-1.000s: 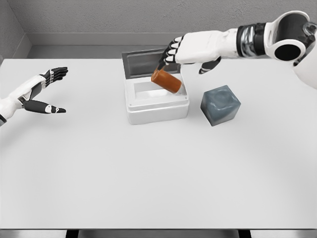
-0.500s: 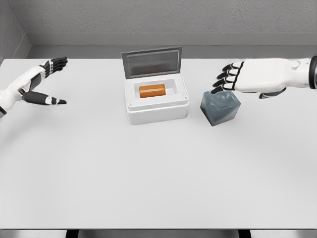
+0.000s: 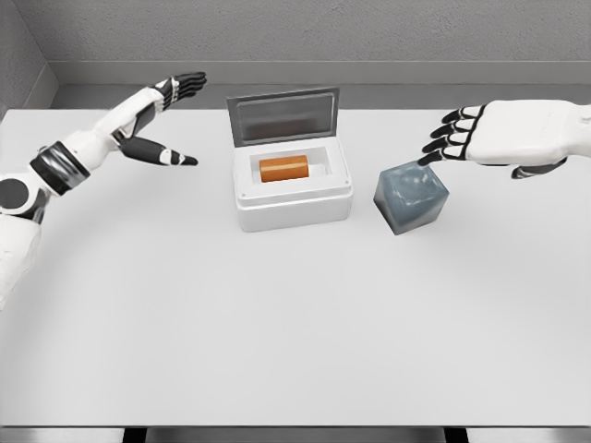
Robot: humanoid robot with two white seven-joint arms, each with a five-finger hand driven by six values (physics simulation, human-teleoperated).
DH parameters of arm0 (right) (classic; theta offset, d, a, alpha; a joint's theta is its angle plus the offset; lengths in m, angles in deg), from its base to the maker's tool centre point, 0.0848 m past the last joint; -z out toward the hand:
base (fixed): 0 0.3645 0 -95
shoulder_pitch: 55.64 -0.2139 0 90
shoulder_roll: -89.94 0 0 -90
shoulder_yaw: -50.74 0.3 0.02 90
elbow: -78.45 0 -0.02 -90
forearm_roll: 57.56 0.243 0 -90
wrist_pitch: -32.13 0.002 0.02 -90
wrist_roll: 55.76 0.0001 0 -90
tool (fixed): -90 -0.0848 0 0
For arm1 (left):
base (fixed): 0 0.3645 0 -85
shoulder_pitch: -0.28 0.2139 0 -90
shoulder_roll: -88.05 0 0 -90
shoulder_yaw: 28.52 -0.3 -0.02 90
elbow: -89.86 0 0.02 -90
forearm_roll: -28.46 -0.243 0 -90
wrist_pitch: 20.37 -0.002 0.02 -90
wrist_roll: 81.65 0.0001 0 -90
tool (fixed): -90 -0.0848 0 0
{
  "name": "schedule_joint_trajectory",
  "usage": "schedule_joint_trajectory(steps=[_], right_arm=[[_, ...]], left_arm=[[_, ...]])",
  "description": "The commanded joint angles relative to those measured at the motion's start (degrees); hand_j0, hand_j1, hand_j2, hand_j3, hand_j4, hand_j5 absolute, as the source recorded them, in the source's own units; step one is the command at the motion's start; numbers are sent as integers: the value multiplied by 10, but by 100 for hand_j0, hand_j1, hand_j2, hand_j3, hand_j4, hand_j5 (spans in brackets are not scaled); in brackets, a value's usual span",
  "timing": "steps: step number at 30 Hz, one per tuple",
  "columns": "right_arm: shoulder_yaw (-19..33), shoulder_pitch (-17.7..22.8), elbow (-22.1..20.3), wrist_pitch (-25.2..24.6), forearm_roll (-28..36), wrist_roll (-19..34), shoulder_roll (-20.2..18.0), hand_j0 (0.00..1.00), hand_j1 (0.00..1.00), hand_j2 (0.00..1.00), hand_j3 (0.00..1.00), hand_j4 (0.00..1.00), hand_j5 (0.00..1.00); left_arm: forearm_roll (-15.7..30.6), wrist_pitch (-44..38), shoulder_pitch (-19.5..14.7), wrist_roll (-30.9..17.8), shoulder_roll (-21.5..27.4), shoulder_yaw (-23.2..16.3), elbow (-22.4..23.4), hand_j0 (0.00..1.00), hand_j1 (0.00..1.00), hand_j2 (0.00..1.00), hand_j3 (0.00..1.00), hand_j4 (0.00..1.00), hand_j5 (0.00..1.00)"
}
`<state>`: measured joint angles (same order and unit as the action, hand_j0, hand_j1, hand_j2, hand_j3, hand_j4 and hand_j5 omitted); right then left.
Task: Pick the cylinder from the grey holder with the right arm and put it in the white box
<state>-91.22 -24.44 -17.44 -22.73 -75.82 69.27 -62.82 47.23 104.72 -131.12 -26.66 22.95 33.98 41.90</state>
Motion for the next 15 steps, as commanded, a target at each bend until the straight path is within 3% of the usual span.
schedule_joint_trajectory(steps=[1, 15], right_arm=[[0, 0, 1, -1, 3, 0, -3, 100, 100, 100, 100, 100, 100], [2, 6, 0, -1, 3, 0, -10, 100, 100, 100, 100, 100, 100]], left_arm=[[-24, -1, 0, 0, -24, -2, -1, 100, 100, 100, 100, 100, 100], [-16, -1, -1, 0, -27, -18, -69, 100, 100, 100, 100, 100, 100]])
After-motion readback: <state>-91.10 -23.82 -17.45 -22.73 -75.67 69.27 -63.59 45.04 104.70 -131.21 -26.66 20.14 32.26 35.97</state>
